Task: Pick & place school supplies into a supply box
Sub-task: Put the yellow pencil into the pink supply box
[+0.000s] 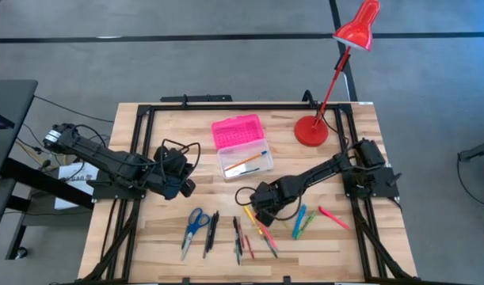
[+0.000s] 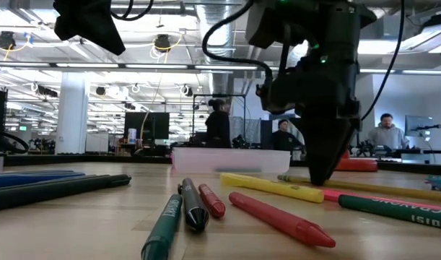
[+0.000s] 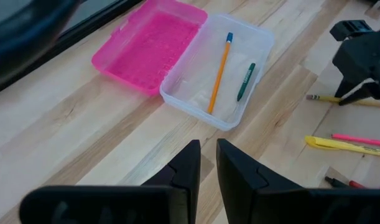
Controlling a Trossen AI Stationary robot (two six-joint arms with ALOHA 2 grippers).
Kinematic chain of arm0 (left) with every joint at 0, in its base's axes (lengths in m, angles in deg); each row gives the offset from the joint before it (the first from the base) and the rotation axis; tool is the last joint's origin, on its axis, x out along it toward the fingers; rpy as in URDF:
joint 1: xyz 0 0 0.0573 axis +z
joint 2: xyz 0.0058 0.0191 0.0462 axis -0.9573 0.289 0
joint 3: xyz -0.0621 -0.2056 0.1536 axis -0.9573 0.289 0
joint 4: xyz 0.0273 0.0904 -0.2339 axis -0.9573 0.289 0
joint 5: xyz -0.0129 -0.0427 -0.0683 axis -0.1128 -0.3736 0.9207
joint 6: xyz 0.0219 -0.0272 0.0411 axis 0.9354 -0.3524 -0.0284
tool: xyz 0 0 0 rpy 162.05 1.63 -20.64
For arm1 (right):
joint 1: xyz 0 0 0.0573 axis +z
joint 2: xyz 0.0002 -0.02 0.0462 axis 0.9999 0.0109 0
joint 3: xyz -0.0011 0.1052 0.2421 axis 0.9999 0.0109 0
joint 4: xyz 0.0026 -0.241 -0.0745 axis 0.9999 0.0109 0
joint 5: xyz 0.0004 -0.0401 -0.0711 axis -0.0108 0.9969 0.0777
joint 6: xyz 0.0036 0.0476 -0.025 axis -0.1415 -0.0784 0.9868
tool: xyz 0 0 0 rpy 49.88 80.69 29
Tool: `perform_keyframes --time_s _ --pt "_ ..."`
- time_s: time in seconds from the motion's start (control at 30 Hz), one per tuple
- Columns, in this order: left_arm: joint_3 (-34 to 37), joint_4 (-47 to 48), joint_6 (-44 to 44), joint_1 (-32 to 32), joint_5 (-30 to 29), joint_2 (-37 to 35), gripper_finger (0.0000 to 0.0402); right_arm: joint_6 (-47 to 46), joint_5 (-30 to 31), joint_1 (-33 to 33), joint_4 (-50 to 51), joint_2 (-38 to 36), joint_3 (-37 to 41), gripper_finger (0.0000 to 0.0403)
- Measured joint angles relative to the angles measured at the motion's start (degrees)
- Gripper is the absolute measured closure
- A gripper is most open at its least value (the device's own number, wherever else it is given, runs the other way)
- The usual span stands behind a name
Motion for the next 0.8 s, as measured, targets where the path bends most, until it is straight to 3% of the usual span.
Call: perform_keyframes --time_s 0.2,0.33,0.8 --pt "0.0 0.01 0.02 -0.02 -0.99 0.0 0.0356 -4.96 0.01 -4.16 1.2 -0.07 0.08 0.0395" --pt "0.0 0.02 0.61 -0.01 -1.26 0.0 0.0356 -6.28 0.02 -6.26 1.24 -0.02 0.15 0.0393" --pt "0.0 1.19 0.66 0.0 -2.21 0.0 0.0356 4.81 2.44 -6.51 -1.56 0.24 -1.26 0.0399"
